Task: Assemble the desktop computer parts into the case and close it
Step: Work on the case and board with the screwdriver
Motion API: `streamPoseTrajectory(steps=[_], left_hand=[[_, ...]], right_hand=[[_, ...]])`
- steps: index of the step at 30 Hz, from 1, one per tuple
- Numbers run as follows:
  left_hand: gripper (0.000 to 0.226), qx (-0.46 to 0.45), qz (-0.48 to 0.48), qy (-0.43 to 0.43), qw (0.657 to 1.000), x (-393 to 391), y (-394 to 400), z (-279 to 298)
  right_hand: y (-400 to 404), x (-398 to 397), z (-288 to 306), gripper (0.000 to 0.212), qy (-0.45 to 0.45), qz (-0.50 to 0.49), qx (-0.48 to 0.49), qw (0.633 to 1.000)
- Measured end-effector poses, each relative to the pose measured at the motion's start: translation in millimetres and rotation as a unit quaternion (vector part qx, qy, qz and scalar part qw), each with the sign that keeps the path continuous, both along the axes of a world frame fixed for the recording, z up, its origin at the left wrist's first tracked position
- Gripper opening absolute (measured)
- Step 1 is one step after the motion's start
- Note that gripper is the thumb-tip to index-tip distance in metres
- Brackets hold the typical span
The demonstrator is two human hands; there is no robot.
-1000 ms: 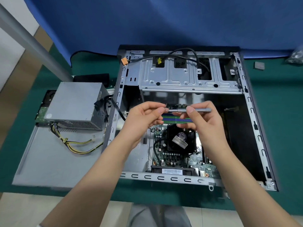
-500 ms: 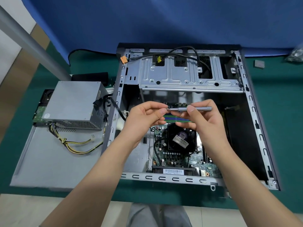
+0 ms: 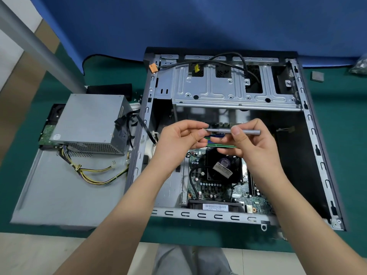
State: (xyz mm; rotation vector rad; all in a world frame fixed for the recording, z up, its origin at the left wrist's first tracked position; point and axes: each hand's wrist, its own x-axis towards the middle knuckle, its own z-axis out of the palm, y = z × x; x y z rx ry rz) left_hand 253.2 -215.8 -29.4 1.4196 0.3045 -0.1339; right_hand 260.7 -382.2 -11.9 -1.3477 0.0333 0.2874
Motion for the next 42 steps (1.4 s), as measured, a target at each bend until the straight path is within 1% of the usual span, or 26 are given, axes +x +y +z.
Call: streamPoseTrajectory(steps=[3,5,7,8,9,11,13,15,16,18,21,23,26,29,32,38,42], left_hand=[[0.022,-0.015,-0.015,-0.001,1.0,0,-2,1],[0.034,0.002,-0.036,-0.003,0.999,0,-2,0],[0.048,0.082,-0.051,-0.007,0.995,-1,-1,-5],[0.048,0.144,-0.058,-0.011,0.988,-1,-1,-8],[0.042,0.22,-0.071,-0.015,0.973,-2,0,-10],[0.031,0.373,-0.114,0.005,0.921,-5,2,-16],[0.027,0.472,-0.154,0.054,0.866,-7,7,-25],[0.025,0.529,-0.197,0.092,0.82,-8,10,-30],[0.026,0.536,-0.218,0.11,0.808,-9,10,-31],[0.028,0.528,-0.255,0.144,0.797,-11,9,-34],[0.029,0.522,-0.293,0.17,0.783,-12,8,-35],[0.024,0.52,-0.299,0.167,0.782,-12,8,-35],[0.014,0.523,-0.31,0.162,0.777,-12,7,-33],[0.011,0.519,-0.322,0.166,0.774,-12,5,-31],[0.012,0.512,-0.322,0.169,0.778,-13,4,-30],[0.015,0.499,-0.314,0.171,0.79,-13,5,-28],[0.014,0.499,-0.311,0.17,0.791,-13,5,-29]], right_hand=[[0,0,1,0.01,0.004,0.0,0.003,1.0],[0,-1,1,0.015,-0.001,0.003,-0.006,1.0],[-2,0,-1,0.015,0.0,-0.007,-0.019,1.0],[-3,0,-2,0.013,0.004,-0.019,-0.031,0.999],[-4,2,-5,0.01,0.009,-0.033,-0.048,0.998],[-7,5,-10,0.006,0.021,-0.054,-0.1,0.993],[-7,10,-16,0.005,0.026,-0.036,-0.164,0.986],[-2,14,-20,0.01,0.007,0.02,-0.244,0.97],[2,17,-22,0.013,-0.015,0.052,-0.288,0.956],[12,23,-25,0.015,-0.063,0.112,-0.356,0.926],[25,33,-29,0.004,-0.131,0.193,-0.453,0.86],[31,39,-32,0.01,-0.166,0.228,-0.492,0.823],[38,45,-35,0.011,-0.195,0.259,-0.516,0.793],[41,49,-38,0.01,-0.196,0.277,-0.529,0.778],[42,51,-40,0.01,-0.192,0.288,-0.538,0.768],[45,50,-42,0.012,-0.195,0.293,-0.541,0.764],[47,49,-41,0.012,-0.19,0.302,-0.543,0.76]])
